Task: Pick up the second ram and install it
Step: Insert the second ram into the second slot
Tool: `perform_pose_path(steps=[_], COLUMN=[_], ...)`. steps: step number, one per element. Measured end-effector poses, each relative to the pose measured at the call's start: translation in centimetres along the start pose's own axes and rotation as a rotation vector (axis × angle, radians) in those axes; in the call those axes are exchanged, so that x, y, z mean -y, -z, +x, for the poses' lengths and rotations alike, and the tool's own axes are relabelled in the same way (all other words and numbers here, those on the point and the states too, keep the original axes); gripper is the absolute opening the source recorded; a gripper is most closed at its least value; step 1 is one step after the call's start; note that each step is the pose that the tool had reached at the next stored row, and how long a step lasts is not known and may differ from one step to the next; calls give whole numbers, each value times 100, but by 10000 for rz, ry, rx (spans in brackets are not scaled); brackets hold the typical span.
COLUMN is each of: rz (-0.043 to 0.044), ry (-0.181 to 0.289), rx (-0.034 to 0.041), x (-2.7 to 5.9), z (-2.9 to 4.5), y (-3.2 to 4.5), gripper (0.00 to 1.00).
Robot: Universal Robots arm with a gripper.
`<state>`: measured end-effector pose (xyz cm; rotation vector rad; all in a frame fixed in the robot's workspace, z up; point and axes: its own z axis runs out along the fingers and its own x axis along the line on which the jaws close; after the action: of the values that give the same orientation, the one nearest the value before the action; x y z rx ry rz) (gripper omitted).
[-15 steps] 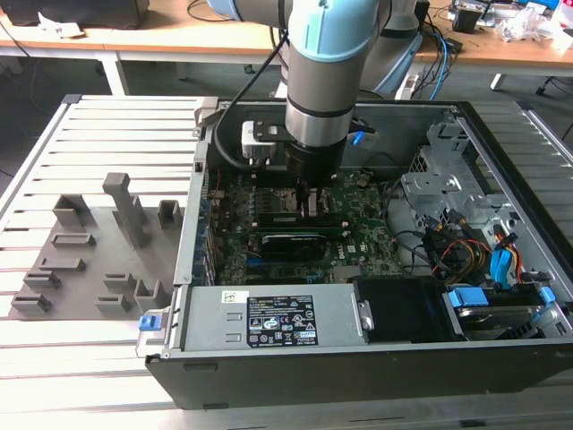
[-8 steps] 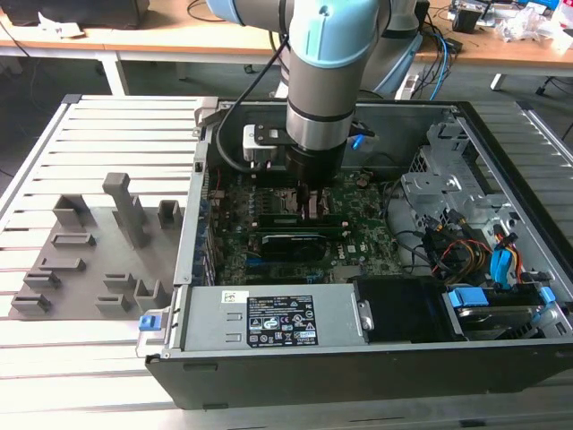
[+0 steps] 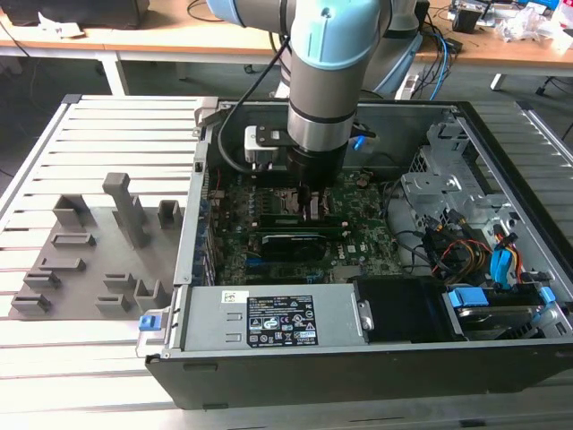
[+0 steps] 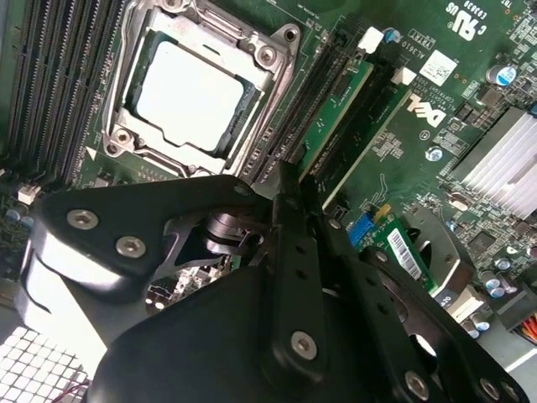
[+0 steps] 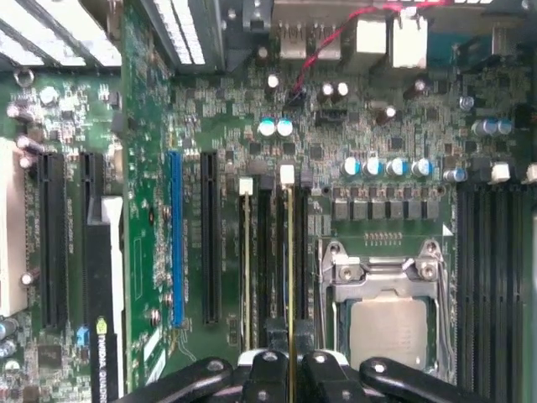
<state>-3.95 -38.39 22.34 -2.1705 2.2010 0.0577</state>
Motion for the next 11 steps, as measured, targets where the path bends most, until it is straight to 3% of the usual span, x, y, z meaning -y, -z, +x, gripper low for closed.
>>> perform_pose_path(steps=[3, 6, 11], rz=[16, 12, 11], ry=[-1, -3, -4], rx=[7, 157, 160], x=[-6, -6, -2], z=[-1, 5, 42], y=[10, 9, 10], gripper=[14, 14, 14])
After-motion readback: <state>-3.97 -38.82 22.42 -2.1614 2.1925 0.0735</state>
